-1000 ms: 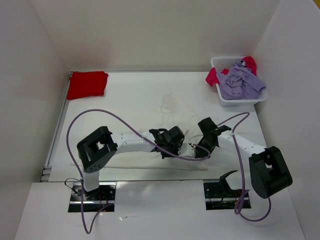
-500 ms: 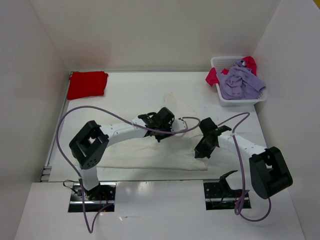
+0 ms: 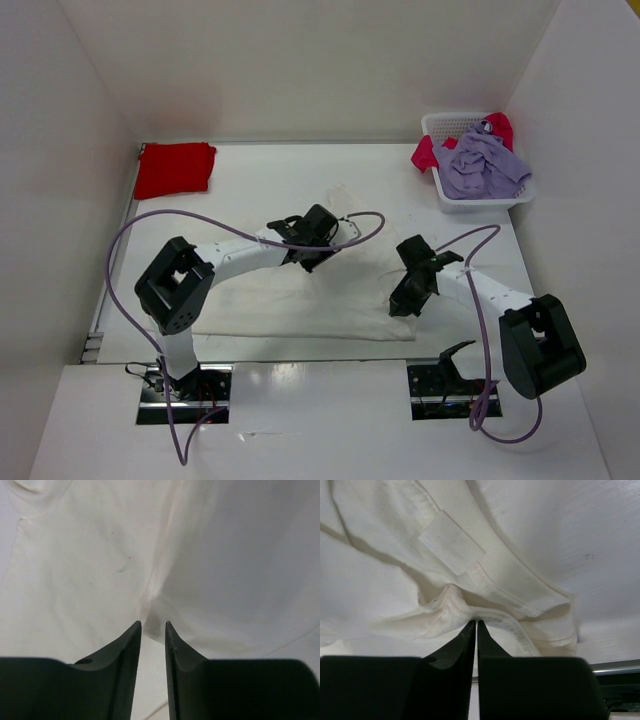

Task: Fold and stack the t-shirts
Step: Grap the side of the flattened tshirt furthest away from the robot with both arms

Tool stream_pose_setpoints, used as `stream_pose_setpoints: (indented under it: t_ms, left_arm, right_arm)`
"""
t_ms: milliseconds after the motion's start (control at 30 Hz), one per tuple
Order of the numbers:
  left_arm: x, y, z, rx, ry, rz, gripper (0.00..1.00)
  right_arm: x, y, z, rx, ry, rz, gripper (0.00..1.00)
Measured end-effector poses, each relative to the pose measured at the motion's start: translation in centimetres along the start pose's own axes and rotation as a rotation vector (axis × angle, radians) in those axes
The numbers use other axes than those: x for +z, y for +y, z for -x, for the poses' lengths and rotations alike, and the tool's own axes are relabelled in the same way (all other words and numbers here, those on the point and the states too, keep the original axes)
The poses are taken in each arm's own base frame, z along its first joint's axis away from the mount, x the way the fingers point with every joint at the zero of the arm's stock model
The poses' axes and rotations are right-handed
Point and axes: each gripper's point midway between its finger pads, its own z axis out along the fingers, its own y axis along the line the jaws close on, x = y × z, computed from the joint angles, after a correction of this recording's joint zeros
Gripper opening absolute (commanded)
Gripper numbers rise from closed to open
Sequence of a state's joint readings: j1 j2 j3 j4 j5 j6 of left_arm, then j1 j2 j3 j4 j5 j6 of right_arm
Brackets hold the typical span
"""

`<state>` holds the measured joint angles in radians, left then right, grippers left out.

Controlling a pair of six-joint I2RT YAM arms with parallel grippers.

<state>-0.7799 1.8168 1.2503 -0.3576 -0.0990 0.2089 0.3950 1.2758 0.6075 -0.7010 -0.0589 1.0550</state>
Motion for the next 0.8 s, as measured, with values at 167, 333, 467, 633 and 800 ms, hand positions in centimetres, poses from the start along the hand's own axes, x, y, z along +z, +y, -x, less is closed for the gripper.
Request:
stream_pose_setpoints:
  t_ms: [167,333,467,633,800]
  left_arm:
    - [-0.2,2.4,-0.8,-0.046,0.022,0.052,0.43]
    - [-2.8,8.5,-0.9,-0.152,0.005,0.134,0.48]
    - [-9.1,16.8,-2.3,-0.292,-0.075,0.28,0.51]
    - [-17.4,27.8,-9.7,-0.502,-0.108,0.536,0.54]
    - [-17.4,30.7,-18.2,-0.644,0.007,0.579,0.62]
  right_arm:
    - [-0.9,0.5,0.3,-0.011,-0.036,0.032,0.22]
    - [-6.4,5.7,3.0,-0.09,-0.158,0.144,0.37]
    - [-12.7,13.8,7.7,-0.184,-0.318,0.285,0.51]
    - [-12.1,23.2,13.8,-0.343,-0.436,0.271,0.56]
    - [-1.6,25.8,17.3,-0.468,-0.397,0.068,0.68]
